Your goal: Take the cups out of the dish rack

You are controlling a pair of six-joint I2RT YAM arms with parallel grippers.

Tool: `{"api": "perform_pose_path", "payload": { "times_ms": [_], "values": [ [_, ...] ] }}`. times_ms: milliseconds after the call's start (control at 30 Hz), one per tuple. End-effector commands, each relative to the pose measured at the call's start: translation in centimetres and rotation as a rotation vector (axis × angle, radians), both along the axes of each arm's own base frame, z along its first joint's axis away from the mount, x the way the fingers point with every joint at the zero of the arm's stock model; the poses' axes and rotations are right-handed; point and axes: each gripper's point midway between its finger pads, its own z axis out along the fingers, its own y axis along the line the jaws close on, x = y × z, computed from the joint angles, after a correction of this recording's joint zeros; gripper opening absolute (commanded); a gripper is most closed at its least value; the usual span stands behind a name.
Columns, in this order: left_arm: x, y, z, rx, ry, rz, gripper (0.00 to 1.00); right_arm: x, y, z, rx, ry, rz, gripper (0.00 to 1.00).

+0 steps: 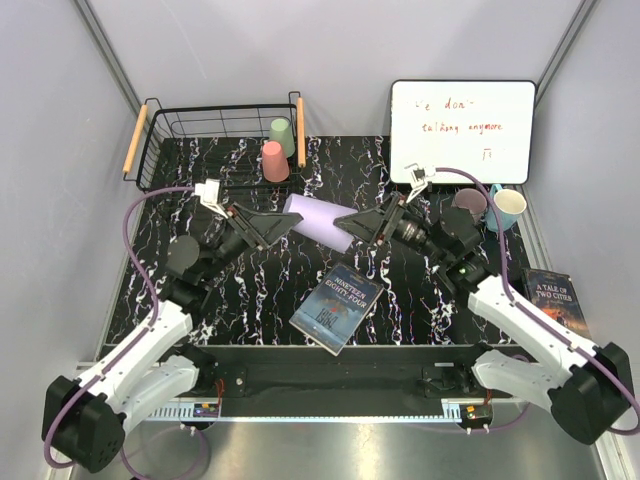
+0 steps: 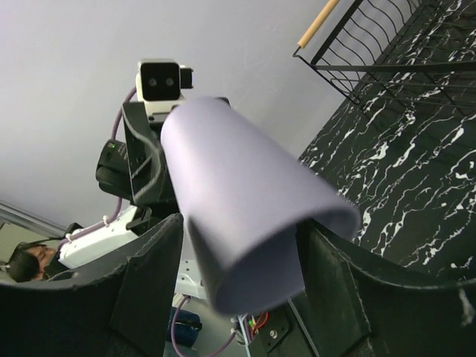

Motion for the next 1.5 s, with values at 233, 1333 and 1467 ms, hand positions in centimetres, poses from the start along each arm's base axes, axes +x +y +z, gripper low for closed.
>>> {"api": "perform_pose_path", "payload": {
  "times_ms": [233,1333,1467],
  "values": [
    [-1.0,-1.8,-1.3,-0.034,0.001,-0.056,0.0,-0.3,3.0,3.4,0.106,-0.055,0.14,0.37],
    [5.9,2.6,-19.6,0.539,0.745,0.431,0.98,19.3,-16.2,-17.3,-0.926,0.619,-0.879,0.0],
    [6.0,2.7,-19.6,0.59,0.761,0.438,0.97,21.5,-16.7,-17.9,-0.933,0.656,-0.893,0.0]
  ]
}}
